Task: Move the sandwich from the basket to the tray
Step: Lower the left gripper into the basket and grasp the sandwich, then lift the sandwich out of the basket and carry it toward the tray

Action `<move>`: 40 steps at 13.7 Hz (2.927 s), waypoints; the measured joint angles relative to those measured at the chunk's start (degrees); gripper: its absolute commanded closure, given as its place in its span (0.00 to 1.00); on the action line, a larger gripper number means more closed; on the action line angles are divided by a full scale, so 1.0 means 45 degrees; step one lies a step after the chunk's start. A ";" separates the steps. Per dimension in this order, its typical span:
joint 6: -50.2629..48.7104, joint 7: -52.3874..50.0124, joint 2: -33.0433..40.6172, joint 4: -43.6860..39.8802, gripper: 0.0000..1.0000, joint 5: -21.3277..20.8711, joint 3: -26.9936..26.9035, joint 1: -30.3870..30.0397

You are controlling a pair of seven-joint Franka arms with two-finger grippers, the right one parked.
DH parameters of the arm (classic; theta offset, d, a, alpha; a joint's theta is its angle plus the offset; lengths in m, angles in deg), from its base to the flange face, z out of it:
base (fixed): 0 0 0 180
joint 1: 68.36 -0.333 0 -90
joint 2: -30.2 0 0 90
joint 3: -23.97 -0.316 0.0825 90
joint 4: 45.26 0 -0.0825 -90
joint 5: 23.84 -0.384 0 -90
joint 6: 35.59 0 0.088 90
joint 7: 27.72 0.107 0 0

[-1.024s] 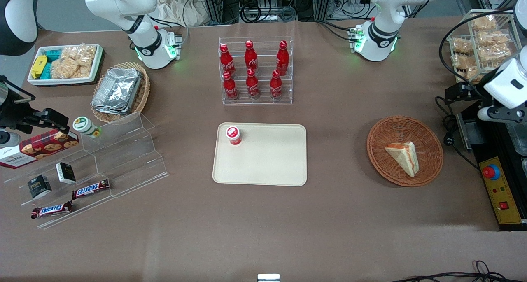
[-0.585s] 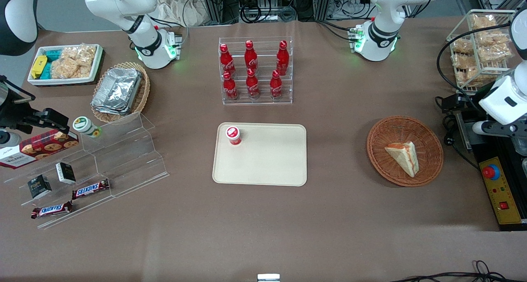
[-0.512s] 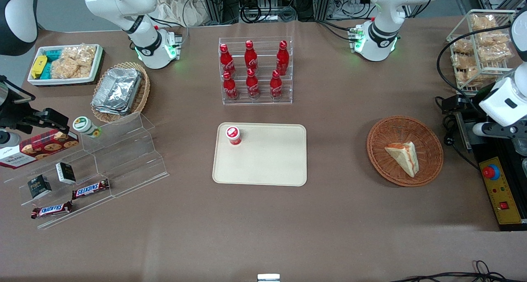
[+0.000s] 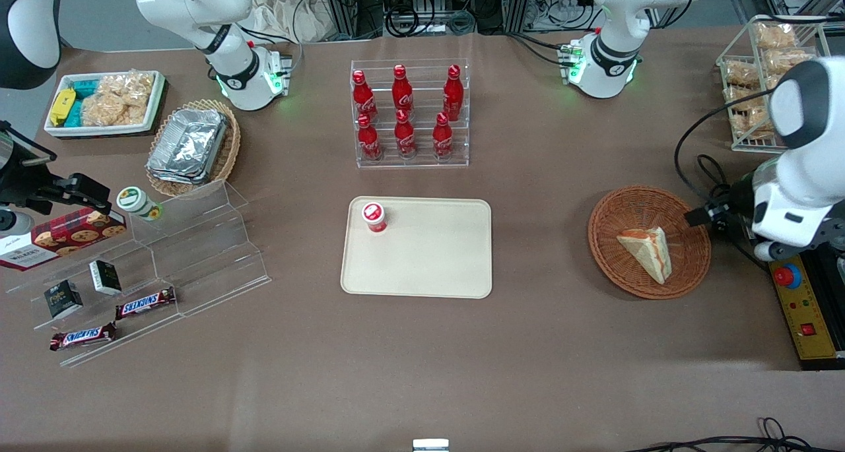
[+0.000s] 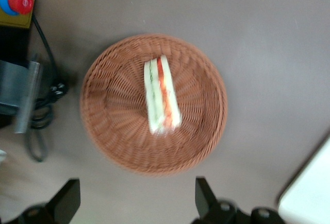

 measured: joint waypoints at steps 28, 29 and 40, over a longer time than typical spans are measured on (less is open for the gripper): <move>0.0079 -0.2474 -0.2624 -0.1861 1.00 -0.0001 0.0507 0.0006; -0.0773 -0.2409 -0.2561 -0.2766 1.00 0.0003 0.0779 0.0014; -0.1448 -0.2378 -0.5301 -0.6796 1.00 0.0019 0.4767 0.1780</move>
